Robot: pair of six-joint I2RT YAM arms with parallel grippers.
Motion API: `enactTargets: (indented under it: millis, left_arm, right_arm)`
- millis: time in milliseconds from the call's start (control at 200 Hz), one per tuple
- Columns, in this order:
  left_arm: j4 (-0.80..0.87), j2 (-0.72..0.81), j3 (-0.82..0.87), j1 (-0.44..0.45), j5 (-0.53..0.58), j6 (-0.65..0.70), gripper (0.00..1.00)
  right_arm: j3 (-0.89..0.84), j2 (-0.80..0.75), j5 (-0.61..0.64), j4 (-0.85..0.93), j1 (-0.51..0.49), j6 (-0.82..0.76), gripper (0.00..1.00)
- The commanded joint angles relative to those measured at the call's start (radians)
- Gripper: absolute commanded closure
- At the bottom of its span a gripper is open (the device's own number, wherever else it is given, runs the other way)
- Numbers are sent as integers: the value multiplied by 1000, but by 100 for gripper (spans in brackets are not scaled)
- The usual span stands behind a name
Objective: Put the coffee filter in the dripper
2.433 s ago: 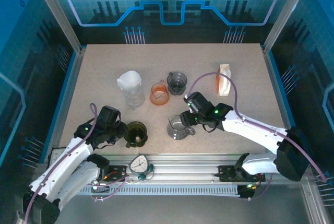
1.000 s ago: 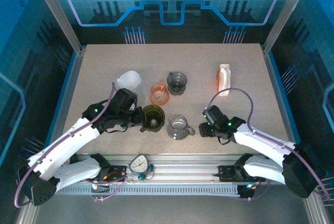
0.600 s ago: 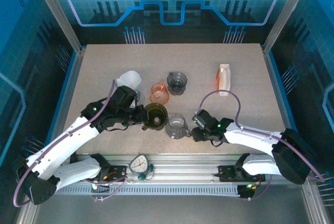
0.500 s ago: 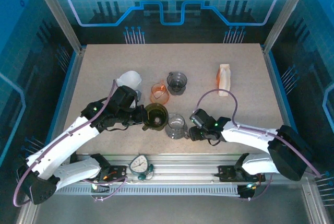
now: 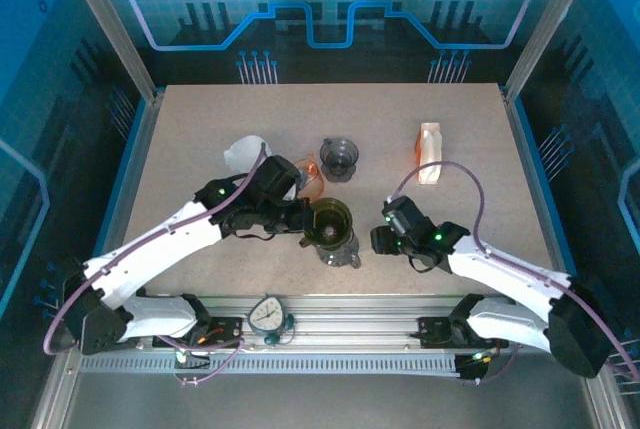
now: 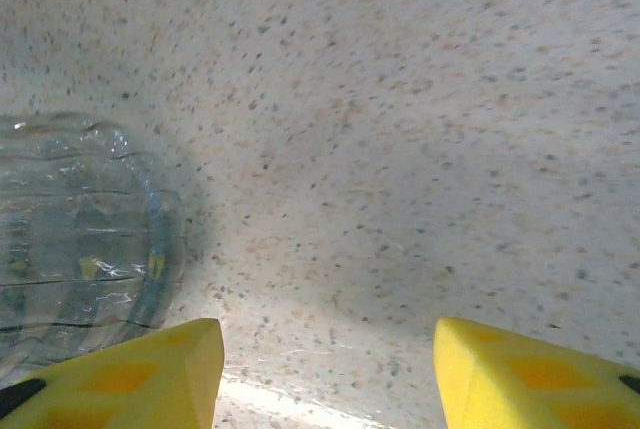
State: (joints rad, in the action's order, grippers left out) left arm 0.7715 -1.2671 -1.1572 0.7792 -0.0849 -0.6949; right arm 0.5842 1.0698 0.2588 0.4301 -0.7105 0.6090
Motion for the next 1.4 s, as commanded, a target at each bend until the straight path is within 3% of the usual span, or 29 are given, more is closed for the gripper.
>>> enactTargets:
  millis: [0,385,1361,1396]
  left_arm:
    - [-20,-46,-56,16,-27,43,100]
    - [11,-172,-115,4,-44,72,100]
    - [2,-206,-60,-41,-97,71,100]
    - [4,-205,-59,-41,-93,73,96]
  right_arm:
    - [-29,-57,24,72,26,-14,41]
    - [-67,-136,16,104,51,-20,41]
    - [-81,-156,14,105,55,-17,39]
    - [-80,-156,13,104,55,-17,38]
